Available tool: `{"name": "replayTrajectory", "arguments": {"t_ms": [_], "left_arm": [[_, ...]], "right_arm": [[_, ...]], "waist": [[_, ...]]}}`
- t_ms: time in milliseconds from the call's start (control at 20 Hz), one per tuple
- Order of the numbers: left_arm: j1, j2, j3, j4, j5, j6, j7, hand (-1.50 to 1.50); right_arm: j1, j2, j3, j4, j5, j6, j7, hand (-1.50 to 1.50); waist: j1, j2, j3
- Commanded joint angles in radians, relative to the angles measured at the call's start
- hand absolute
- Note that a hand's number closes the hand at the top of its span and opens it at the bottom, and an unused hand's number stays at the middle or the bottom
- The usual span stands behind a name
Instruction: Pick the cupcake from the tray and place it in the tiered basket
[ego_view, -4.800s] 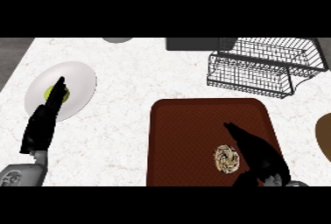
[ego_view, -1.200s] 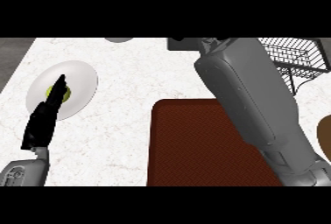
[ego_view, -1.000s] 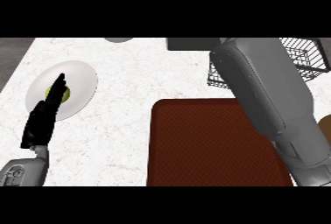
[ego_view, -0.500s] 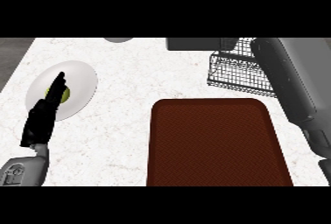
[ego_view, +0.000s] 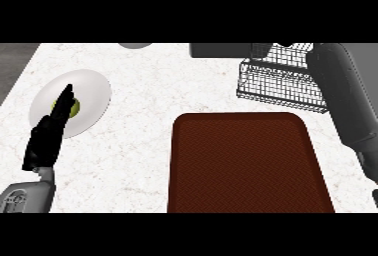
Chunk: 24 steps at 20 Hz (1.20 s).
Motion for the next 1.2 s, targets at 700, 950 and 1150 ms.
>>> {"name": "replayTrajectory", "arguments": {"t_ms": [700,950,1150], "left_arm": [[0.045,-0.001,0.012,-0.058,-0.002,-0.020,0.007,0.00],[0.037,-0.029,-0.009,-0.032,-0.034,0.005,0.000,0.00],[0.007,-0.037,-0.011,0.004,-0.041,0.007,0.006,0.00]], "right_arm": [[0.145,0.072,-0.235,-0.017,-0.206,-0.219,-0.071,-1.50],[0.163,0.035,-0.254,-0.143,-0.227,-0.256,-0.095,-1.50],[0.150,-0.058,-0.312,-0.211,-0.259,-0.188,-0.037,-1.50]], "waist": [[0.004,-0.001,0.000],[-0.004,-0.003,0.000],[-0.007,-0.002,0.000]]}}
